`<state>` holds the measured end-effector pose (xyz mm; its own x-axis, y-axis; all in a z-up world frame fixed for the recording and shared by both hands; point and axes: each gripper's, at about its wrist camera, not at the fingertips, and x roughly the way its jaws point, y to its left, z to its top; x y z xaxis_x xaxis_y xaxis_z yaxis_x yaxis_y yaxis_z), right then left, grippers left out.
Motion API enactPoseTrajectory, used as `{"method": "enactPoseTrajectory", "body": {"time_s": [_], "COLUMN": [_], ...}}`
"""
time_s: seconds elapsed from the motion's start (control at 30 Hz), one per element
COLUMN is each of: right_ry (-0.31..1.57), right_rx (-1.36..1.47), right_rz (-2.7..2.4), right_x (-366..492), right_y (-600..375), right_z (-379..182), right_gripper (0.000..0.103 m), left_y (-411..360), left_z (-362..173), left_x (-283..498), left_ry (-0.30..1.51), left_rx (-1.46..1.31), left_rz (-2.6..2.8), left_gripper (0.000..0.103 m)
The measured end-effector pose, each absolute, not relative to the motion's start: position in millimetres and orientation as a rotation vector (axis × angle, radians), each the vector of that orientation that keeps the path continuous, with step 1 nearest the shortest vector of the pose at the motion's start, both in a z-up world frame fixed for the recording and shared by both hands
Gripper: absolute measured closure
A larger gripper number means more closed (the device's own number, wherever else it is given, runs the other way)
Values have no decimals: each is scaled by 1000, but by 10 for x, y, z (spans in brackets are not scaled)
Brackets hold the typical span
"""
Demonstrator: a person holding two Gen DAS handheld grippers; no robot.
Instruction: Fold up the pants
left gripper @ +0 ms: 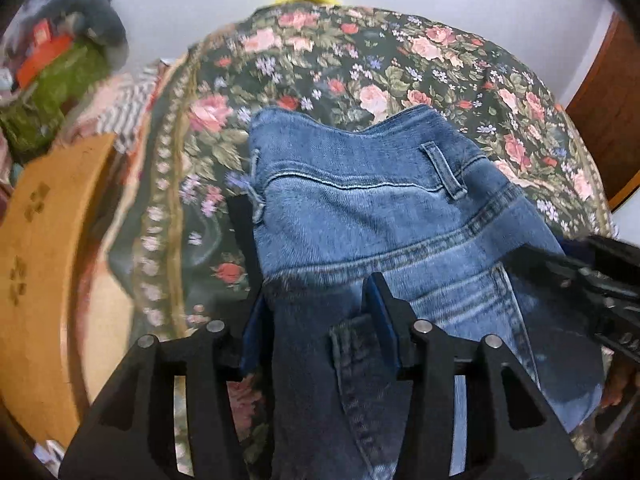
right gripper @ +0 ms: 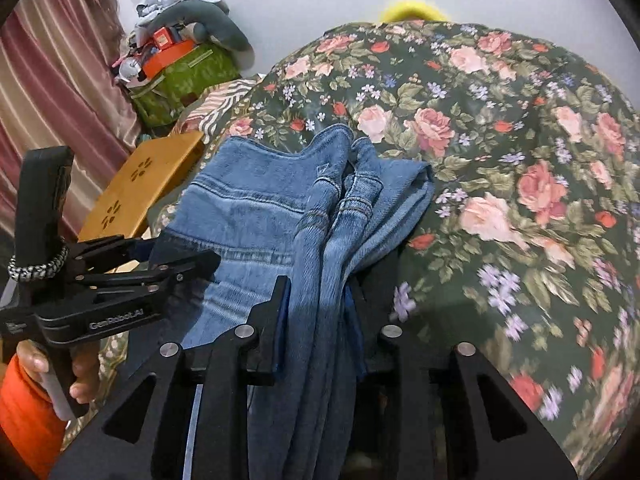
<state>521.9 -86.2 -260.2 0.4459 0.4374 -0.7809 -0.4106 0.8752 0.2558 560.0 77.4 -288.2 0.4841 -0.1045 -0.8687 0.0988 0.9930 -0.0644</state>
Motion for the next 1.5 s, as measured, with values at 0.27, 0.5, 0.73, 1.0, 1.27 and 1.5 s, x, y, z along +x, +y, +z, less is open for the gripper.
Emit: {"method": "enactPoseTrajectory", "body": {"time_s": [0.27,0.5,0.73,1.0,1.27,1.5], "right_ry": [779,564,360,218,192,194], "right_rx": [-6,4,23,17,40,27], "right_rz": [524,559,605,621,532,463], "right_x": [4598,3772,2822,1881,1426,1315], "right_y": [-1070,-1229,-1337,-1398,-1429,-1463], "right_z": [-1827,-924,-193,152,6,-29], "right_gripper": [77,77,77,77,40,10], "left_y": [853,763,609,385,323,319], "left_z": [-2006,-873,-44,338,293,215], "left_x": [4957,3994,2886,1716,1167,972], "left_ry": [906,668,455,285,224,214], "left_rx": [-55,-3,36,69,25,5], "left_rz": [-118,-111,-109,-97,-46,-43], "left_gripper": [55,55,55,50,28,1]}}
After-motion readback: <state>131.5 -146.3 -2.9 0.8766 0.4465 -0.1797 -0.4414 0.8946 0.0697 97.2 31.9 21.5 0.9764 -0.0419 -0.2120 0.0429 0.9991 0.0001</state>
